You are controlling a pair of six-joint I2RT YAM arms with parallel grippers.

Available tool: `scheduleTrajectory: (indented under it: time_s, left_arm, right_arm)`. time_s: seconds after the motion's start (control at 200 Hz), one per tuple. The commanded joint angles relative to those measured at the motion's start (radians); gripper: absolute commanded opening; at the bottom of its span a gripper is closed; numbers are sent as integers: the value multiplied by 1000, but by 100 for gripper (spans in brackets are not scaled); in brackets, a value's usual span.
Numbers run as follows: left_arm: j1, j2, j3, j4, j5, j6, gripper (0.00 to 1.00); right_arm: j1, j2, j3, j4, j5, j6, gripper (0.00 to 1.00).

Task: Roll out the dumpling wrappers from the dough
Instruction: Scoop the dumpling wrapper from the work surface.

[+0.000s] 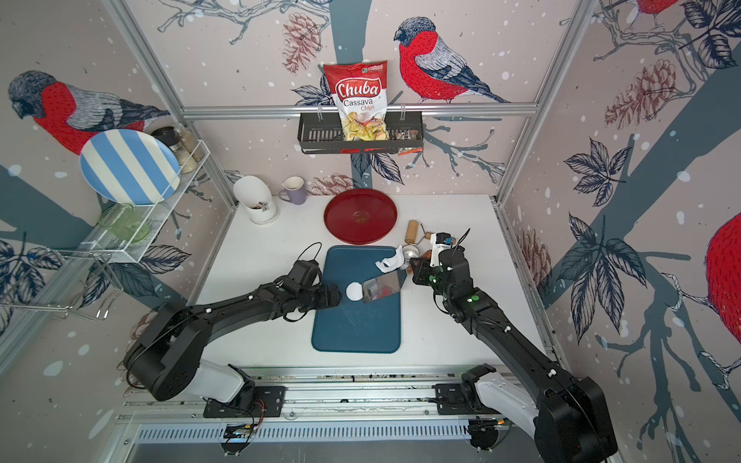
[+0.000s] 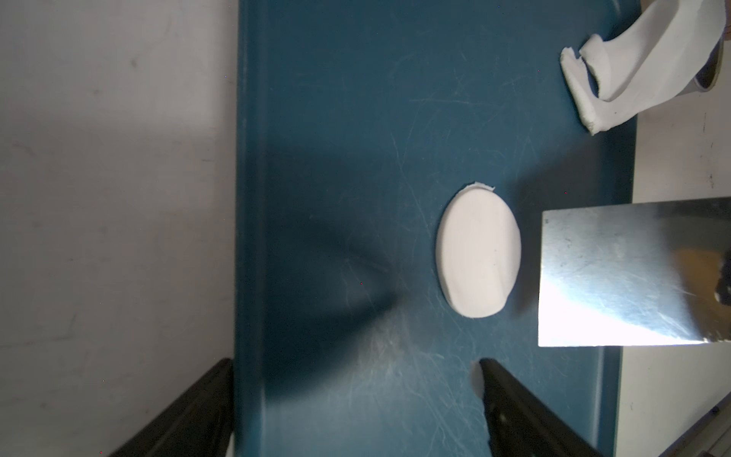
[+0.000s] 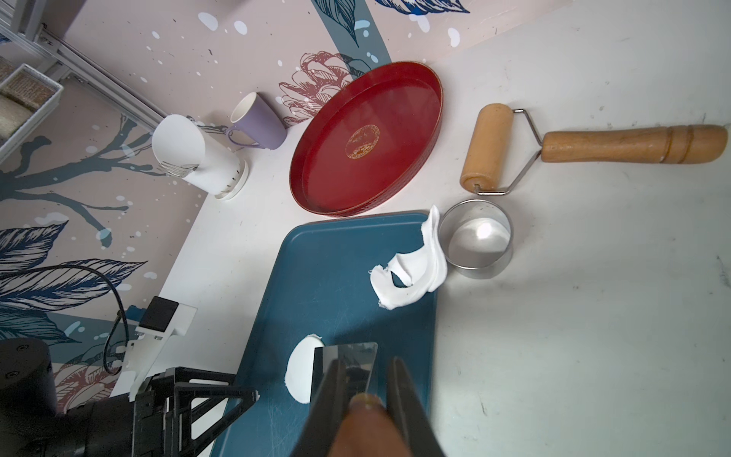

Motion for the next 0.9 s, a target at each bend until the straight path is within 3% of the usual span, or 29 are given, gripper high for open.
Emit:
scheduleTrajectory:
  time_s: [0.0, 0.895]
  left_arm:
    - [-2, -5, 1, 20, -9, -7, 95]
    - [-2, -7, 1, 19, -10, -8, 95]
  right_arm:
    - [-7, -7, 5, 32, 9, 6, 0]
    - [-20, 58, -6, 32, -25, -22, 0]
